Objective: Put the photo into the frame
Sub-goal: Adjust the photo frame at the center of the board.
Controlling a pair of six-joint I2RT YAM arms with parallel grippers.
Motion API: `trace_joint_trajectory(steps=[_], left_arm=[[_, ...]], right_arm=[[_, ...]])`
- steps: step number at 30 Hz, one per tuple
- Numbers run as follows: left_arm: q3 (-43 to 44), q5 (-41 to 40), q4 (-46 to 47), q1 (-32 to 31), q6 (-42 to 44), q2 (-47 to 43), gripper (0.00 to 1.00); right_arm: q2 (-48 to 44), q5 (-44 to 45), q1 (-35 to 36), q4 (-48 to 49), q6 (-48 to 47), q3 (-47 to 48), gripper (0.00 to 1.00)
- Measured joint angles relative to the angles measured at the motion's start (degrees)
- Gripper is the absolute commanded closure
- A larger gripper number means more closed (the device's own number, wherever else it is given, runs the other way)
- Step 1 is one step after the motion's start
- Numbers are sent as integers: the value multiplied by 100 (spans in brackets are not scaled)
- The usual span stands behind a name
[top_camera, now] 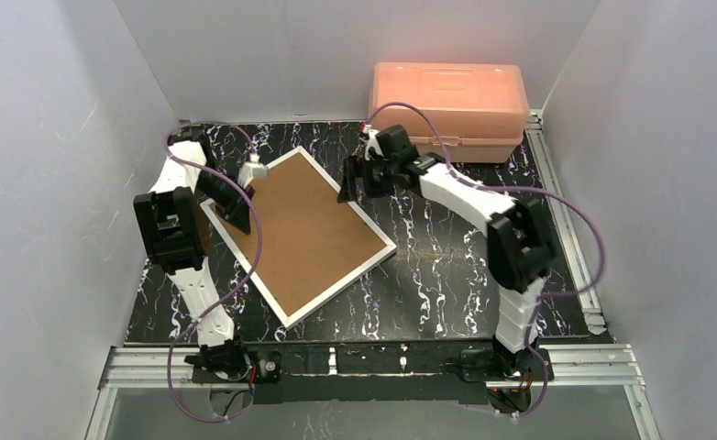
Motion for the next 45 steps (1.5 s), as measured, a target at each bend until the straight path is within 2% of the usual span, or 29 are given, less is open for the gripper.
trace_joint_trajectory(steps=[4, 6, 11, 15, 20, 26, 32, 37, 45], left_arm=[[1342, -28, 750, 260, -1250, 437, 88], [2026, -94, 1187, 417, -1843, 866, 86], [3853, -306, 2155, 756, -3110, 2393, 83], [4151, -601, 2636, 855, -3764, 2951, 83], [3753, -933, 3244, 817, -4258, 2883, 83], [3578, -713, 3296, 809, -4203, 2822, 87], [1971, -476, 3580, 848, -3593, 1943, 89], [612, -398, 3440, 903, -3060, 1152, 90], [-409, -190, 2798, 922, -2599, 654, 92]], right_arm=[[-1451, -85, -111, 155, 103, -1488, 10], [-1908, -168, -210, 223, 251, -2135, 9], [-2282, -575, -402, 625, 848, -3582, 3], [-2284, -1121, -398, 1104, 1432, -4487, 2], [-2153, -1722, -385, 1853, 1910, -4669, 1], [-1897, -2033, -385, 2465, 2166, -4669, 1], [-1799, -2116, -542, 2330, 2232, -4662, 1], [-1775, -2094, -940, 2061, 2092, -4634, 1], [-1150, -1838, -1670, 1554, 1545, -3713, 2]])
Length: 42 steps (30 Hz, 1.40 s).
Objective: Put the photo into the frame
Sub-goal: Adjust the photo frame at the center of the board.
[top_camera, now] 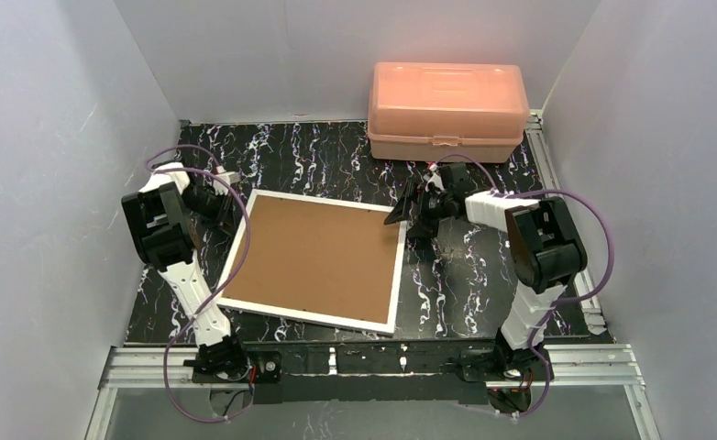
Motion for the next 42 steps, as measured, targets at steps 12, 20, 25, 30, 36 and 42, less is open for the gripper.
trace_joint_trajectory(steps=[12, 20, 25, 30, 36, 42], left_arm=[[-481, 280, -472, 4, 17, -107, 92], [-151, 669, -820, 146, 4, -105, 81], [-127, 957, -1034, 157, 4, -105, 80], [-127, 1045, -1080, 151, 9, -76, 84], [-243, 1019, -1027, 155, -9, -74, 91], [-396, 1010, -979, 155, -63, -83, 92]], right_arm=[[-442, 256, -354, -284, -398, 284, 29], [-728, -48, -308, -109, -284, 111, 28], [-645, -61, -155, -81, -234, 0, 28], [-636, -63, -26, -42, -192, -173, 27], [-625, -46, -22, 9, -192, -232, 26], [-468, -4, -22, -17, -247, -229, 25]])
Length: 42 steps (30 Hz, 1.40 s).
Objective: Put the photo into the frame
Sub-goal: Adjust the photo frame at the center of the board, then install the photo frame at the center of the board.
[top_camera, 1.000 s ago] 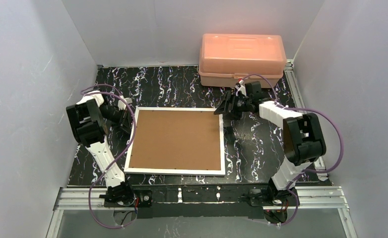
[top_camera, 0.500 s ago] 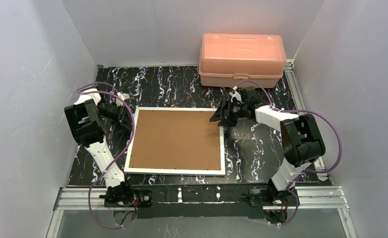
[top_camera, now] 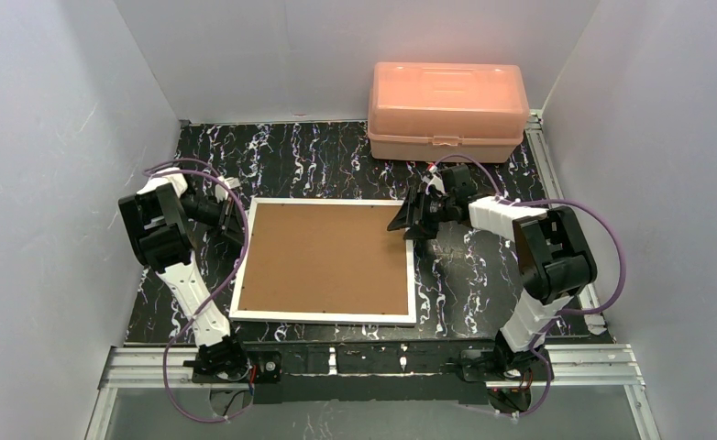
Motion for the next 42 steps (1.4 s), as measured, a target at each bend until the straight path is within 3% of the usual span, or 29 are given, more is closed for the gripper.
trace_joint_trajectory(steps=[16, 24, 27, 37, 42], left_arm=[[66, -304, -111, -39, 120, -192, 73], [-133, -743, 221, -35, 155, -223, 70], [-203, -741, 234, -33, 140, -223, 72], [-299, -601, 199, -46, 24, -227, 95], [-345, -629, 232, -33, -2, -293, 100]], right_arm=[[46, -11, -164, -341, -275, 140, 25], [46, -17, -240, -378, -295, 146, 25], [46, -17, -240, -376, -295, 146, 25], [46, -15, -240, -376, -304, 146, 25], [46, -17, -240, -367, -306, 146, 26]])
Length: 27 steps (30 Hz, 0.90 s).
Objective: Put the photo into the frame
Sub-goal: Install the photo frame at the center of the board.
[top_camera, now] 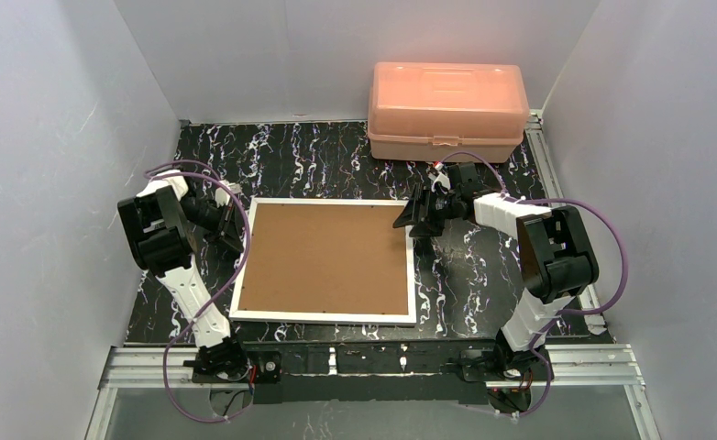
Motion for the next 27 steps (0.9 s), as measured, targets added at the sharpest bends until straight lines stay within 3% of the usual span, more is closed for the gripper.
trace_joint_trajectory(steps=[27], left_arm=[[-50, -101, 83, -85, -39, -101, 100]], right_arm=[[160, -188, 35, 400, 210, -33, 27]])
